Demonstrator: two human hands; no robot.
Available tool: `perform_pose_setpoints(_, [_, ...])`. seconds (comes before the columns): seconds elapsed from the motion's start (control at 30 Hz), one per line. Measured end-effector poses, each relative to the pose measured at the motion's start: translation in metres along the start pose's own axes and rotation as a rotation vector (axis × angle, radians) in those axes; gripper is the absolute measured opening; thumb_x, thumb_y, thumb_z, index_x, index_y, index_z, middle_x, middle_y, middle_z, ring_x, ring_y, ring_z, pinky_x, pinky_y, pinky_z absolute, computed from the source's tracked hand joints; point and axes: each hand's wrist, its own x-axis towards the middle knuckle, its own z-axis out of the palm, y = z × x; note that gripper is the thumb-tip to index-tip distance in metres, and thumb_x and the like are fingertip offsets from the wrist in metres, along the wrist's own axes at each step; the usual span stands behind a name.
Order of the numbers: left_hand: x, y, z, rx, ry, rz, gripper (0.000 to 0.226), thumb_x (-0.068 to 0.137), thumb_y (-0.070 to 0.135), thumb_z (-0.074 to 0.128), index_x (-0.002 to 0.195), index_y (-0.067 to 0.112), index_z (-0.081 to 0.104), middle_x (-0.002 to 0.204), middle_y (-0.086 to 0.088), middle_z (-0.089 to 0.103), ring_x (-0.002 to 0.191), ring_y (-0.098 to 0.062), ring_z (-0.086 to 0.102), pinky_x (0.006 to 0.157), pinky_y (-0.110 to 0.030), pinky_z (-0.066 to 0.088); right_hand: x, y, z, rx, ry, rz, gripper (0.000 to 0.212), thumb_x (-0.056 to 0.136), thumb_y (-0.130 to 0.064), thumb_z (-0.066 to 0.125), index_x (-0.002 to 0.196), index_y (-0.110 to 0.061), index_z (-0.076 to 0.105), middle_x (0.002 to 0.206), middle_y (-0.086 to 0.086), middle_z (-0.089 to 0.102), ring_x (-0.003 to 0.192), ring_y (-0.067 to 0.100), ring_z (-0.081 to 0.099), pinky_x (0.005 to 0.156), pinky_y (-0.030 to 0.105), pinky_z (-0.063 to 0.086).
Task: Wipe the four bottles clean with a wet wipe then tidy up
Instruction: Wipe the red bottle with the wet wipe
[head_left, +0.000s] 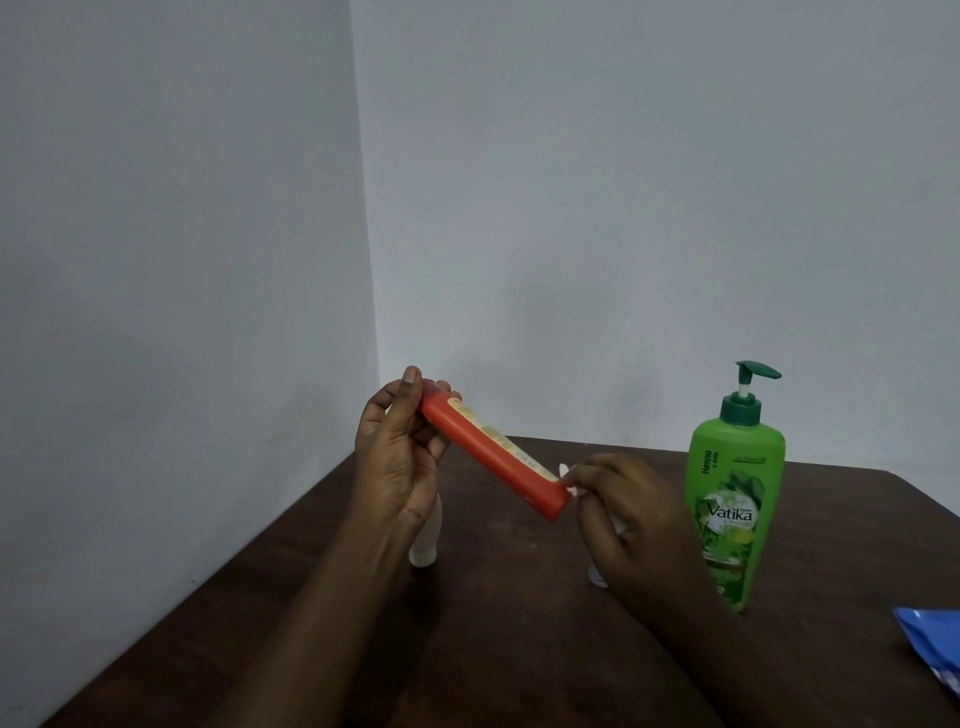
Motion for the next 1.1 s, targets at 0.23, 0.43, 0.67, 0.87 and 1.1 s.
perform_pose_setpoints(0.23, [0.001, 0.006, 0.000, -0.025, -0.063, -0.046, 0.041, 0.085, 0.031, 0.078, 0.119, 0.013, 0.062, 0.131, -0.029, 0.067, 0.121, -0.041, 0.068, 0.104, -0.055, 0.054, 0.007, -0.014, 0.014, 0.801, 0.099, 0.802, 0.025, 0.097, 0.000, 0.057, 0.092, -0.013, 0.078, 0.095, 0.003, 0.079, 0.089, 0.023, 0.074, 0.063, 0.030, 0.056])
perform_pose_setpoints(0.43, [-0.003, 0.001, 0.001, 0.050, -0.138, -0.018, 0.040, 0.084, 0.033, 0.076, 0.118, 0.019, 0.062, 0.129, -0.026, 0.069, 0.113, -0.039, 0.072, 0.105, -0.057, 0.053, 0.012, -0.016, 0.006, 1.126, -0.110, 1.076, 0.020, 0.098, 0.000, 0.053, 0.111, 0.007, 0.067, 0.097, 0.031, 0.074, 0.078, 0.042, 0.072, 0.064, 0.037, 0.054])
perform_pose_setpoints(0.67, [-0.006, 0.002, 0.003, 0.224, -0.088, 0.093, 0.069, 0.074, 0.049, 0.079, 0.129, 0.012, 0.060, 0.117, -0.017, 0.076, 0.105, -0.032, 0.075, 0.094, -0.050, 0.060, 0.015, -0.027, 0.005, 1.387, -0.346, 1.371, 0.032, 0.095, 0.001, 0.056, 0.121, 0.020, 0.054, 0.110, 0.037, 0.070, 0.089, 0.042, 0.075, 0.080, 0.050, 0.063])
perform_pose_setpoints(0.87, [-0.010, -0.001, 0.005, 0.329, -0.061, 0.130, 0.065, 0.077, 0.058, 0.068, 0.124, 0.013, 0.068, 0.114, -0.011, 0.078, 0.107, -0.029, 0.075, 0.082, -0.038, 0.063, 0.016, -0.027, 0.004, 1.454, -0.288, 1.480, 0.036, 0.097, 0.005, 0.051, 0.129, 0.022, 0.046, 0.114, 0.042, 0.065, 0.091, 0.046, 0.074, 0.082, 0.060, 0.058])
perform_pose_setpoints(1.1, [-0.012, 0.007, 0.008, 0.345, -0.200, 0.056, 0.057, 0.100, 0.056, 0.042, 0.136, 0.018, 0.066, 0.129, -0.009, 0.073, 0.120, -0.022, 0.069, 0.095, -0.034, 0.058, 0.013, -0.025, 0.004, 1.442, -0.297, 1.464, 0.042, 0.090, 0.008, 0.058, 0.128, 0.022, 0.049, 0.114, 0.040, 0.066, 0.091, 0.043, 0.075, 0.079, 0.055, 0.061])
